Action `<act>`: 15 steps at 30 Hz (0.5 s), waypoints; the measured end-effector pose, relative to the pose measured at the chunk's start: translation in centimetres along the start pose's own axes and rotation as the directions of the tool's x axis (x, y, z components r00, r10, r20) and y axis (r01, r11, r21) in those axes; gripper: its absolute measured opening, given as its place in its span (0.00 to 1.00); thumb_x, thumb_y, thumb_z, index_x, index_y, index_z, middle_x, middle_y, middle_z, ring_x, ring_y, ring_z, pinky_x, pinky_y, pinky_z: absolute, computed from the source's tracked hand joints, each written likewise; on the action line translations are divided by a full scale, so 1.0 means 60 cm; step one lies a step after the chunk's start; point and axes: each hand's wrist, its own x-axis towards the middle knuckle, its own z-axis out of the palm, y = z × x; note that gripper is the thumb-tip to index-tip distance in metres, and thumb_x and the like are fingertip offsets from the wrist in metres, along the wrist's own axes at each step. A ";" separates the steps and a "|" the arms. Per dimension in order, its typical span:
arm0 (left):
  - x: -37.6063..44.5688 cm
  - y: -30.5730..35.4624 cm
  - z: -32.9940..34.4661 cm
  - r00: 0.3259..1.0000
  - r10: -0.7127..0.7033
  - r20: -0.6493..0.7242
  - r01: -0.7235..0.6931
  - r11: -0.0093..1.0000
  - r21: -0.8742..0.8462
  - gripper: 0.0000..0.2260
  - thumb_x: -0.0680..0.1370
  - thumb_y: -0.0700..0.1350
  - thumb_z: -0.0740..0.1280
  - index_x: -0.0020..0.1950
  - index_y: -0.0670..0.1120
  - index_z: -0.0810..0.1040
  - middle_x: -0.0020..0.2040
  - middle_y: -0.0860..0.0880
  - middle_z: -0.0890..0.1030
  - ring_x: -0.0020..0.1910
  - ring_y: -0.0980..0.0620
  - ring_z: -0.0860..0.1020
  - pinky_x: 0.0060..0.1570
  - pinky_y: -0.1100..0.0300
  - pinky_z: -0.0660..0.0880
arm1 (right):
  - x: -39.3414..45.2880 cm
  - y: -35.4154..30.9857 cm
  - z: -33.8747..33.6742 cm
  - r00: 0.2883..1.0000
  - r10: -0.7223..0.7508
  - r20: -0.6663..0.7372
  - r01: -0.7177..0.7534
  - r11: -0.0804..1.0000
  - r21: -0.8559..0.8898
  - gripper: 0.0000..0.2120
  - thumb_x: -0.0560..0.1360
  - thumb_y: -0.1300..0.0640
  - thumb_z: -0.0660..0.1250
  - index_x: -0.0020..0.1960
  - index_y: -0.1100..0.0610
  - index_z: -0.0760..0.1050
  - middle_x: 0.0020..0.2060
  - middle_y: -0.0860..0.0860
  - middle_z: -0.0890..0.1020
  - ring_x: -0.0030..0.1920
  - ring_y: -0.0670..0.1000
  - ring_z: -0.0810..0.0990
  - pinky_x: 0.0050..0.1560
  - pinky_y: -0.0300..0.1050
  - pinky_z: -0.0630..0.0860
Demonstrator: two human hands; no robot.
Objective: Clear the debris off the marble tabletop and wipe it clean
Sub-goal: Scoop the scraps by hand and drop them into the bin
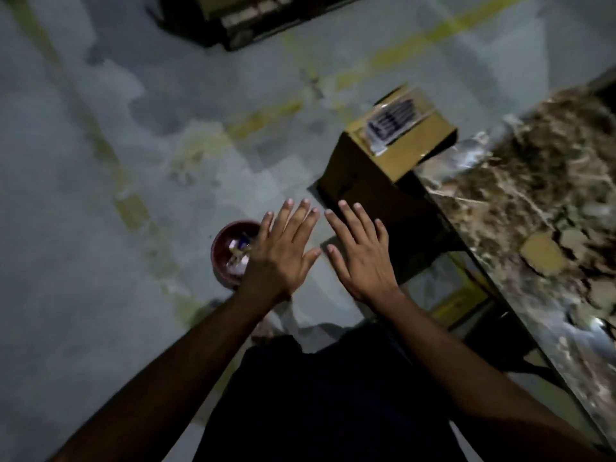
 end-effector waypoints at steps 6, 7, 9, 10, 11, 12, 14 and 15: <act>0.100 0.203 -0.016 0.974 0.224 0.031 -0.224 0.975 -0.016 0.31 0.82 0.60 0.51 0.83 0.49 0.53 0.83 0.48 0.54 0.82 0.46 0.49 0.78 0.43 0.53 | -0.124 0.157 -0.082 0.950 0.258 -0.175 -0.248 0.965 0.082 0.29 0.83 0.40 0.51 0.83 0.43 0.53 0.83 0.48 0.53 0.83 0.50 0.49 0.77 0.62 0.55; 0.120 0.246 -0.011 0.964 0.263 0.035 -0.263 0.965 -0.008 0.31 0.82 0.60 0.51 0.83 0.49 0.53 0.83 0.48 0.54 0.82 0.46 0.49 0.78 0.43 0.54 | -0.146 0.194 -0.093 0.934 0.302 -0.191 -0.288 0.952 0.101 0.29 0.84 0.40 0.50 0.83 0.43 0.52 0.83 0.48 0.53 0.83 0.50 0.48 0.77 0.61 0.54; 0.157 0.331 0.004 0.942 0.331 0.062 -0.332 0.943 -0.005 0.31 0.82 0.60 0.51 0.82 0.48 0.55 0.82 0.48 0.57 0.82 0.46 0.52 0.77 0.43 0.57 | -0.192 0.268 -0.109 0.901 0.380 -0.210 -0.357 0.923 0.142 0.28 0.84 0.40 0.50 0.83 0.44 0.53 0.83 0.47 0.53 0.83 0.51 0.49 0.77 0.60 0.53; 0.174 0.375 0.012 0.929 0.361 0.080 -0.361 0.933 -0.016 0.31 0.81 0.60 0.51 0.82 0.48 0.56 0.82 0.47 0.58 0.81 0.45 0.54 0.77 0.42 0.59 | -0.216 0.305 -0.116 0.885 0.410 -0.223 -0.384 0.911 0.150 0.28 0.84 0.40 0.50 0.82 0.44 0.55 0.83 0.47 0.54 0.83 0.51 0.50 0.77 0.61 0.54; 0.186 0.412 0.021 0.922 0.376 0.093 -0.375 0.926 -0.027 0.31 0.81 0.60 0.52 0.82 0.48 0.57 0.81 0.47 0.60 0.81 0.45 0.56 0.76 0.43 0.59 | -0.238 0.337 -0.119 0.870 0.433 -0.235 -0.407 0.900 0.155 0.27 0.84 0.40 0.51 0.82 0.44 0.56 0.83 0.48 0.55 0.83 0.52 0.51 0.77 0.61 0.55; 0.200 0.459 0.032 0.912 0.397 0.099 -0.395 0.918 -0.040 0.31 0.81 0.61 0.52 0.81 0.47 0.58 0.81 0.46 0.61 0.80 0.45 0.57 0.76 0.44 0.58 | -0.264 0.378 -0.122 0.848 0.468 -0.250 -0.439 0.883 0.165 0.27 0.84 0.40 0.52 0.81 0.45 0.58 0.82 0.48 0.57 0.82 0.52 0.53 0.77 0.61 0.56; 0.223 0.541 0.060 0.892 0.439 0.110 -0.433 0.898 -0.075 0.31 0.81 0.62 0.53 0.81 0.47 0.60 0.80 0.46 0.63 0.79 0.45 0.58 0.75 0.48 0.55 | -0.310 0.454 -0.126 0.802 0.537 -0.261 -0.504 0.843 0.188 0.27 0.84 0.40 0.55 0.81 0.46 0.60 0.82 0.49 0.58 0.82 0.53 0.54 0.76 0.62 0.57; 0.235 0.576 0.074 0.879 0.459 0.131 -0.452 0.888 -0.080 0.32 0.81 0.63 0.53 0.81 0.47 0.60 0.79 0.46 0.64 0.78 0.45 0.58 0.75 0.48 0.57 | -0.329 0.488 -0.128 0.787 0.561 -0.256 -0.529 0.828 0.188 0.27 0.84 0.40 0.56 0.80 0.46 0.60 0.82 0.49 0.59 0.82 0.54 0.55 0.76 0.62 0.58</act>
